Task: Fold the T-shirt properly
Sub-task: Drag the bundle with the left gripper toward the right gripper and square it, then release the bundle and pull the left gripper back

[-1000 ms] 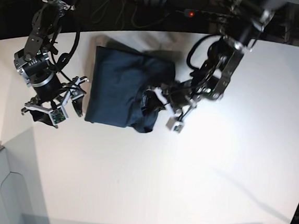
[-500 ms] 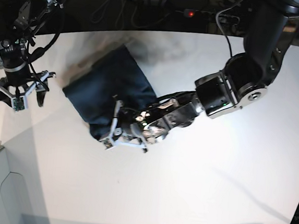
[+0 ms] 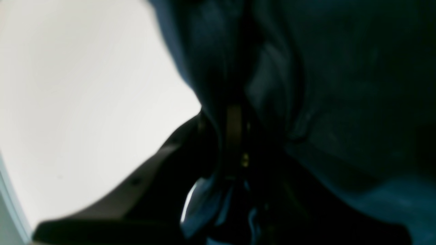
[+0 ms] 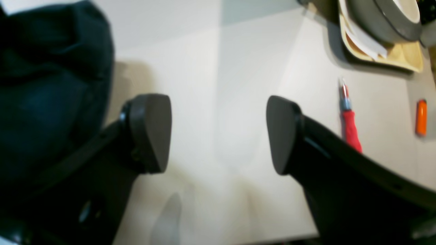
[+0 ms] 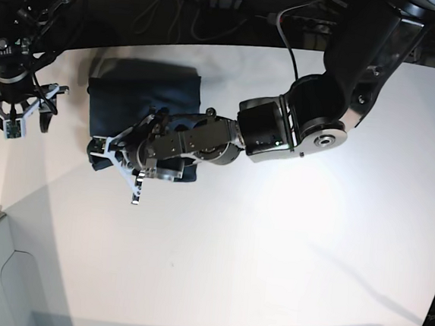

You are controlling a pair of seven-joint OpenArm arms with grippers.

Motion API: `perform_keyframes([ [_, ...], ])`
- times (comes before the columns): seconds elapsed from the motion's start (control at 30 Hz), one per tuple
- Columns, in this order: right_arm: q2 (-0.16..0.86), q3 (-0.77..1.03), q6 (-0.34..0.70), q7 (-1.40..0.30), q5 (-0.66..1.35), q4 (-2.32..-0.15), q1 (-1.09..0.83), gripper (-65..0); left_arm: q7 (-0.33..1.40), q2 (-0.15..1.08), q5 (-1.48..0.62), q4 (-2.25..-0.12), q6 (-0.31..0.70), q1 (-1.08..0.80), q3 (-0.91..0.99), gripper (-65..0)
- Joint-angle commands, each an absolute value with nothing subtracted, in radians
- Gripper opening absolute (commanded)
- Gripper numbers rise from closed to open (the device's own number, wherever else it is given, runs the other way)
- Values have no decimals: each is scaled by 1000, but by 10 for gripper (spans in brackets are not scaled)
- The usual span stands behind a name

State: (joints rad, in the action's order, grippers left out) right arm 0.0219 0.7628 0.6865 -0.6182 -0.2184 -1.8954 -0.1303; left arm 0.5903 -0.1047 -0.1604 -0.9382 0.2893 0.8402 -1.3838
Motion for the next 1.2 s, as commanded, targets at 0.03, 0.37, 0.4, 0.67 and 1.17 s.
perform_keyframes([
  [0.03,27,765,698,-593,-206,-1931,-137,-239,585,-119,-107,-947,280,852,-1374,-650],
  [0.37,-7,759,698,-593,-208,-1988,-170,-239,596,-136,-61,-960,272,846,-1158,-443],
  [0.4,-8,759,698,-593,-208,-1992,-171,-239,590,-136,-61,-960,272,846,-1141,-442],
  [0.67,-8,759,698,-593,-208,-1994,-203,-239,598,-130,-61,-1066,272,848,-1013,-448],
  [1.17,-105,536,698,-591,-203,-2111,-286,-585,704,236,-70,-1638,277,464,-338,-448],
])
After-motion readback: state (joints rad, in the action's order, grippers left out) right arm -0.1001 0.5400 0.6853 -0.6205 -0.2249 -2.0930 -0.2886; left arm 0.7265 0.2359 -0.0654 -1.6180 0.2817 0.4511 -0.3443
